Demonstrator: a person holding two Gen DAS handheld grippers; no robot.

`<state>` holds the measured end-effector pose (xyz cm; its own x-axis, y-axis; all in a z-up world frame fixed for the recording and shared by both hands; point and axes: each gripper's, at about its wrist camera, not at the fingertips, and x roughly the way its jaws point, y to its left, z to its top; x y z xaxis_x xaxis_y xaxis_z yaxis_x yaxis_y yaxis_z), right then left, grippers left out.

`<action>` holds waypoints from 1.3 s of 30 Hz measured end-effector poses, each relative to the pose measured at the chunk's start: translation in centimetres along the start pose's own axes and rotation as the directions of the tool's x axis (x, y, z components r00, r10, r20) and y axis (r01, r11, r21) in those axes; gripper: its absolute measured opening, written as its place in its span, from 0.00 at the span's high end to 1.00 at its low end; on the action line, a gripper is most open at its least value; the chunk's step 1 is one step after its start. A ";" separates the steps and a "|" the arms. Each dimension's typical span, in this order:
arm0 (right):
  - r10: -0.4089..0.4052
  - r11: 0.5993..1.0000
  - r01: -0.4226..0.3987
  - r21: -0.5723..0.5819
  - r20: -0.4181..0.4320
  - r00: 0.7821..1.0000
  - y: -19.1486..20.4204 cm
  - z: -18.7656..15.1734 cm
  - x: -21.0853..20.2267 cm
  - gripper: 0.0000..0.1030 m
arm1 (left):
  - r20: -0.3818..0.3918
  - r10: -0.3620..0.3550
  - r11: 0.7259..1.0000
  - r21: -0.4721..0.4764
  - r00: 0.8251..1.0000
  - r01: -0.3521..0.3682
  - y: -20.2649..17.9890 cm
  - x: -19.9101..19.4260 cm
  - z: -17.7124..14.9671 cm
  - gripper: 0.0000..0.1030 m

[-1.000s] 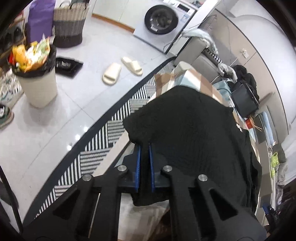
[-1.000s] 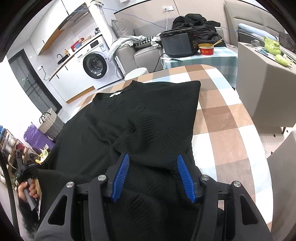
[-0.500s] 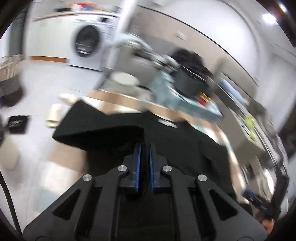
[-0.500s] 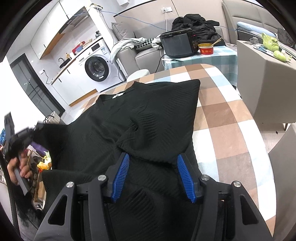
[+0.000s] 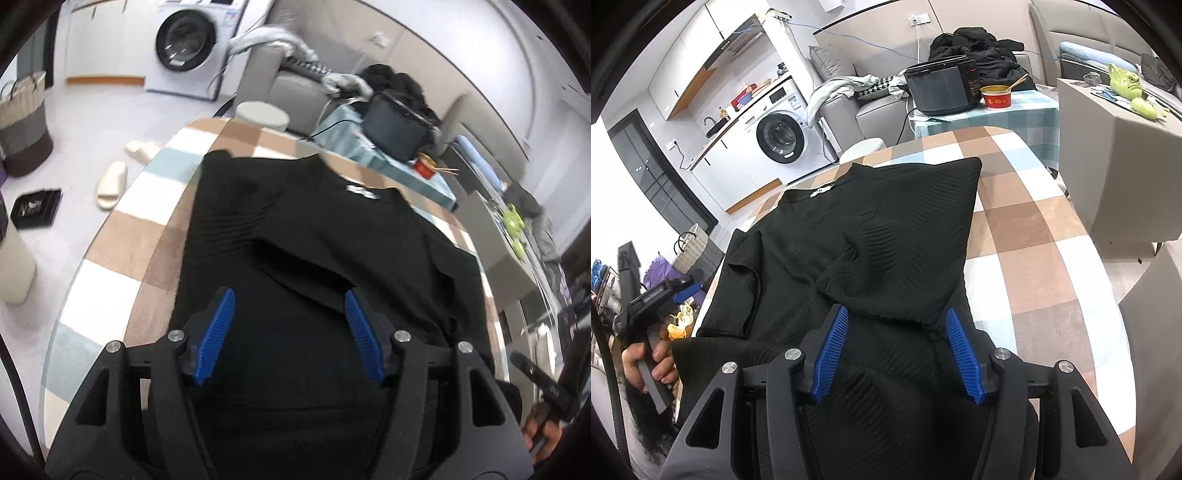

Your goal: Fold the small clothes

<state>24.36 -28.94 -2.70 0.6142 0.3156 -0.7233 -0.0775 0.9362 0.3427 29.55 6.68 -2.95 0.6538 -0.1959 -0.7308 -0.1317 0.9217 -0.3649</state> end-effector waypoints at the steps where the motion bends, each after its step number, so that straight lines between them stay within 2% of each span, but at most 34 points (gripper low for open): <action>1: 0.002 1.000 -0.002 0.002 -0.002 1.000 0.0 0.0 0.1 0.45 | -0.010 0.005 1.000 -0.013 1.000 -0.005 0.9 0.7 0.0 0.42; 3: 0.005 1.000 -0.005 0.008 -0.009 1.000 0.0 -0.1 0.3 0.45 | -0.028 0.004 0.999 -0.038 1.000 -0.005 1.7 2.3 0.7 0.43; 5: 0.007 1.000 -0.007 0.022 -0.013 1.000 0.2 0.0 0.4 0.45 | -0.041 -0.012 0.998 -0.064 0.999 0.009 2.4 4.4 1.2 0.68; 8: 0.016 1.000 -0.016 0.014 -0.010 1.000 0.9 0.0 0.4 0.45 | -0.073 -0.002 0.999 -0.053 0.997 -0.002 2.0 7.3 2.2 0.70; 10: 0.018 1.000 -0.018 0.005 -0.008 1.000 1.2 -0.1 0.3 0.45 | -0.091 0.049 0.998 -0.041 0.995 -0.053 1.3 9.2 2.8 0.70; 13: 0.018 1.000 -0.018 0.011 -0.012 1.000 1.3 -0.3 0.4 0.45 | -0.098 0.020 0.997 -0.072 0.995 -0.027 1.6 10.5 3.0 0.71; 14: 0.017 1.000 -0.017 0.014 -0.014 1.000 1.2 -0.3 0.5 0.45 | -0.083 0.004 0.996 -0.084 0.997 -0.011 1.6 10.6 3.1 0.84; 16: 0.010 1.000 -0.010 0.021 -0.023 1.000 0.9 -0.5 0.7 0.45 | -0.067 -0.047 0.997 -0.072 0.997 0.042 0.8 10.5 3.5 0.95; 19: -0.001 1.000 0.002 0.029 -0.033 0.999 0.5 -0.6 0.8 0.45 | -0.003 -0.134 0.991 0.023 0.991 0.134 -2.1 9.0 4.3 0.95; 22: -0.013 0.999 0.014 0.036 -0.030 0.999 0.1 -0.8 0.5 0.45 | 0.043 -0.191 0.979 0.086 0.981 0.187 -4.7 7.2 4.7 0.94; 24: -0.019 0.999 0.020 0.042 -0.025 1.000 -0.1 -0.9 0.1 0.45 | 0.039 -0.203 0.974 0.112 0.978 0.197 -5.8 6.5 4.8 0.84; 26: -0.023 0.999 0.023 0.045 -0.016 1.000 -0.4 -1.1 -0.4 0.45 | 0.039 -0.184 0.977 0.115 0.982 0.179 -6.0 6.0 4.7 0.60; 28: -0.028 0.999 0.029 0.046 -0.011 1.000 -0.6 -1.2 -0.7 0.45 | 0.049 -0.134 0.986 0.111 0.990 0.128 -5.7 5.5 4.3 0.53; 34: -0.049 0.999 0.049 -0.004 -0.034 0.998 0.1 -0.6 0.2 0.45 | 0.033 -0.054 0.997 0.055 0.998 0.053 -2.6 3.7 1.8 0.52; 39: -0.031 0.998 0.027 -0.060 -0.080 0.996 2.3 -0.3 3.1 0.45 | 0.053 0.016 0.999 0.034 0.998 -0.017 -0.6 1.6 -0.7 0.44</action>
<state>25.88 -25.73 -4.30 0.5514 0.2974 -0.7794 -0.1085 0.9519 0.2865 30.10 5.58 -4.29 0.6903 -0.1636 -0.7048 -0.1175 0.9358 -0.3323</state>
